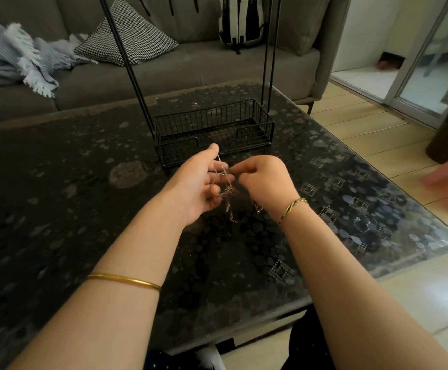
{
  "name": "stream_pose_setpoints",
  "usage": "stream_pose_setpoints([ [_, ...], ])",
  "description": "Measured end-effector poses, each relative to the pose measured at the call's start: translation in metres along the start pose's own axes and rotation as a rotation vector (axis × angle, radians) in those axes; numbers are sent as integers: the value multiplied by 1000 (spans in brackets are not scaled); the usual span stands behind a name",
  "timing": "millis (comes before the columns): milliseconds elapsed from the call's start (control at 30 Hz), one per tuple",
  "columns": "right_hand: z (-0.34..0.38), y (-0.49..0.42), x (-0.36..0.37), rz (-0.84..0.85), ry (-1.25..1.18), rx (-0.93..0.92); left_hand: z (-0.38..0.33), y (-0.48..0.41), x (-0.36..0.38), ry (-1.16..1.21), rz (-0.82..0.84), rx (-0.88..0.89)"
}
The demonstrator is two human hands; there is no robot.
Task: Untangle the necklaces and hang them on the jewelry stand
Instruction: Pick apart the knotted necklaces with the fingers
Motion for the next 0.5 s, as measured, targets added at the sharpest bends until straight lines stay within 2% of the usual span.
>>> stream_pose_setpoints([
  [67,1,1,5,52,-13,-9,-1,-1,0,1,-4,11],
  [233,-1,5,9,162,-134,105,-2,-2,-5,-5,-28,33],
  [367,-2,3,9,118,-68,57,-2,-2,-5,-30,-32,36],
  [500,-8,2,4,60,-268,164,-3,-3,-7,-44,-34,38],
])
Point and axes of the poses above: each hand's wrist, its own y-axis away from the middle knuckle, its own x-axis out of the palm, z = x × y, the point moved 7 cm from there along -y, towards the middle knuckle, and after that the axes turned 6 degrees about -z, right-handed, at the moved point
